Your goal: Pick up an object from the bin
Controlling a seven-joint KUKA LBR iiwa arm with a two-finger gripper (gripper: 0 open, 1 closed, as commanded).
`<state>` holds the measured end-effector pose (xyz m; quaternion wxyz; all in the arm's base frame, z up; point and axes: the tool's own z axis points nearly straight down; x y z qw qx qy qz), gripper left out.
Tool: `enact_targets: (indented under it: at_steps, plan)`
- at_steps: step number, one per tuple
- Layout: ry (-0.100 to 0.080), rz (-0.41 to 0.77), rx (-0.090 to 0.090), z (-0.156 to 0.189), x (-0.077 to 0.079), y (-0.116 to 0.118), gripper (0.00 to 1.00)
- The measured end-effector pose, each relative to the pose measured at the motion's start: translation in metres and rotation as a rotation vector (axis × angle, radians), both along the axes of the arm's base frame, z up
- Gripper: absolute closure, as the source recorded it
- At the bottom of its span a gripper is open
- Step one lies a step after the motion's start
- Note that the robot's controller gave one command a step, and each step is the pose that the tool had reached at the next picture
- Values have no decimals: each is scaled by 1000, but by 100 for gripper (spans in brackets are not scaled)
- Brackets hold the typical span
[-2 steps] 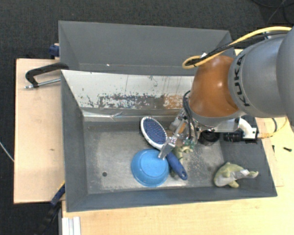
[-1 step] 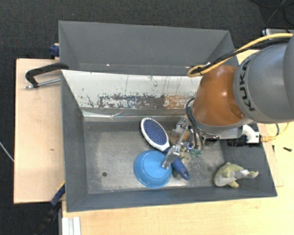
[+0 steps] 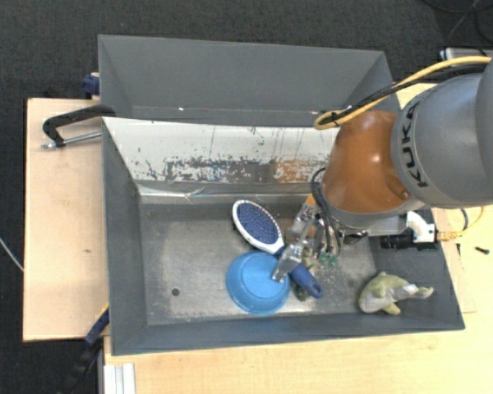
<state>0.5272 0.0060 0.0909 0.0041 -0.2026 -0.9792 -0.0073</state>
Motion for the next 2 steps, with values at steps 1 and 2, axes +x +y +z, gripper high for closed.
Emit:
enact_targets:
  at_steps: [1,2]
  plan:
    - [-13,3,-15,31,2,1,100]
    - [-16,5,-15,100,4,2,100]
